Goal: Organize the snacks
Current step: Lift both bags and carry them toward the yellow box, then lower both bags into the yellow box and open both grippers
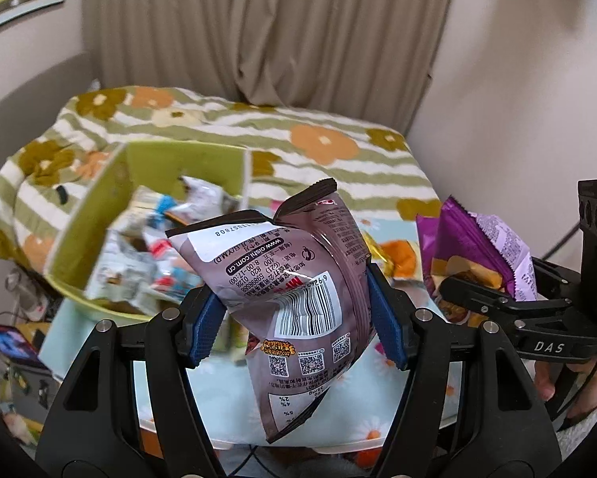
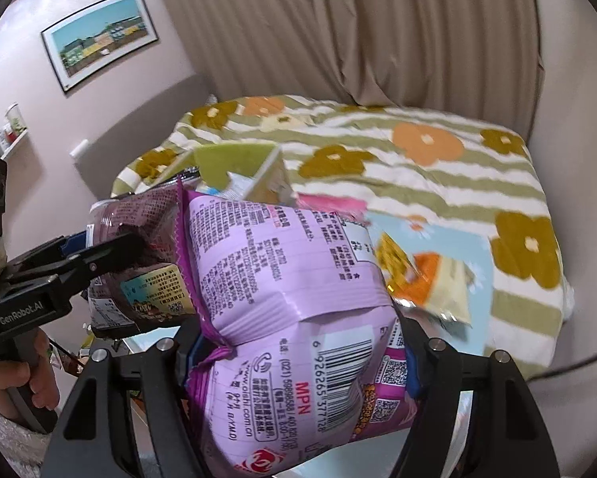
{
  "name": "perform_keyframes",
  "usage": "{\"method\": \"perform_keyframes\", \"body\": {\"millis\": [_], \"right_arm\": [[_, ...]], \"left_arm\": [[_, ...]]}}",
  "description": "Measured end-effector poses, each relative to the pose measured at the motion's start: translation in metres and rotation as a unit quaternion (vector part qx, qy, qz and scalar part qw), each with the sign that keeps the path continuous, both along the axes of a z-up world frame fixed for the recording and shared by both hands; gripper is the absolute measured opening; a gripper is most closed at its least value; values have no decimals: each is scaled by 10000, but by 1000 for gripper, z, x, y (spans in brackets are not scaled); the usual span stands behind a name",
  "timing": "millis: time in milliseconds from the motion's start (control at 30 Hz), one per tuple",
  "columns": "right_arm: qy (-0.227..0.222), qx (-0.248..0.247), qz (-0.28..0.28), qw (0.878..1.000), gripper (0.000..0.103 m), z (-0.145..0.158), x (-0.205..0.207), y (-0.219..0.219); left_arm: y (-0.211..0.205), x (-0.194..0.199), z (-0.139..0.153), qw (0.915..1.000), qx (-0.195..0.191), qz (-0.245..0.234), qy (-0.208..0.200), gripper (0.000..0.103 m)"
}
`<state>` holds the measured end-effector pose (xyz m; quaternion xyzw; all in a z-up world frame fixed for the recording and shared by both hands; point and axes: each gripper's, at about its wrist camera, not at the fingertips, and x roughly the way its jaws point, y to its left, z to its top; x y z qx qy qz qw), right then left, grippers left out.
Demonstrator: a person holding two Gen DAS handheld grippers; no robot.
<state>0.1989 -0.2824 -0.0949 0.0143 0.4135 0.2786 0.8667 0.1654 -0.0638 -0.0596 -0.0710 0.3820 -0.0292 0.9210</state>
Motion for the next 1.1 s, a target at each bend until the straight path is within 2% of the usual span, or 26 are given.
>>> {"method": "perform_keyframes", "body": {"millis": [267,533,833,1100], "right_arm": [[-308,60,322,9990,69,27,18,66],[-299,162,290,9990,69,39,60,138],[15,104,-109,9999,69,28,104,198],[348,-25,-622,9975,69,7,129,228]], "left_arm": [[68,11,21,9990,-82,342,-270,63],[146,66,19,9991,-175,356,-130,63],[207,144,-28,9976,-412,-65,544,63],[226,198,-77,9918,-506,-513,1056,65]]}}
